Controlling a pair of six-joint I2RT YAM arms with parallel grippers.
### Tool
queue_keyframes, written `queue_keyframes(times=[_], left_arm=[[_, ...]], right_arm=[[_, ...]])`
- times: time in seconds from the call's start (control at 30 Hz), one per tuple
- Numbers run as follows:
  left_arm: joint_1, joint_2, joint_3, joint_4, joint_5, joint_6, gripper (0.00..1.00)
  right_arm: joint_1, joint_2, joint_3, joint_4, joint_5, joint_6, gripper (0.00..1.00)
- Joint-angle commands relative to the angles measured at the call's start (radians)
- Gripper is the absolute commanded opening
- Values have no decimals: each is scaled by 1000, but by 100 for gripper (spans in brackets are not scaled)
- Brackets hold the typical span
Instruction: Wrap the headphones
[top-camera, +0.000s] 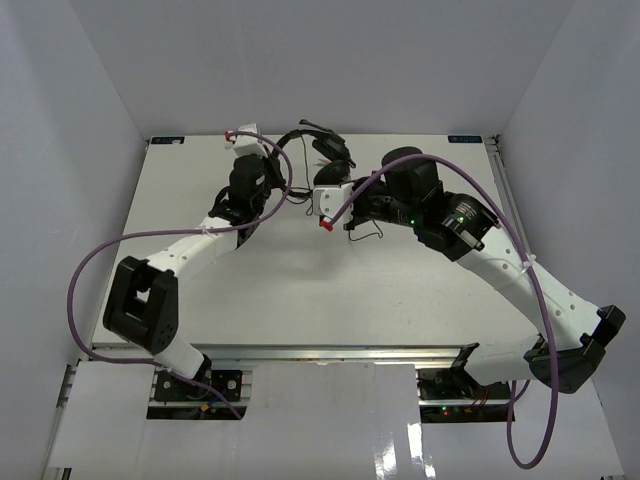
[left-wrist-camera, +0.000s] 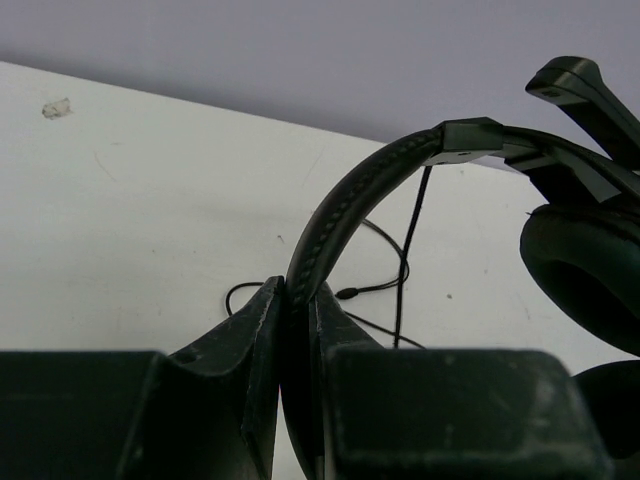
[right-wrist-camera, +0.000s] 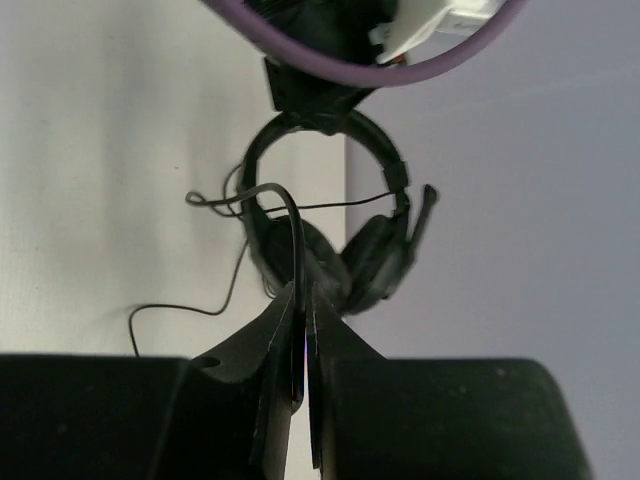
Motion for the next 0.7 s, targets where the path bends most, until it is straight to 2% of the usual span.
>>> queue_keyframes(times=[0.0,0.2,0.33,0.53,0.67], left_arm=[[-27,23,30,34,17,37,0],[-51,-36,-147,69,92,105,0],[-64,-123,-287,121,214,114,0],[-81,-269,-412,136,407,159,0],[-94,-360,-435,97,498,190,0]], right_arm=[[3,-6,64,117,148,-31,11],[0,28,59,207,258,-46,11],[-12,43,40,244,274,-36,11],[-48,53,-3,268,262,-39,12],[-71,67,-43,282,248,-33,12]])
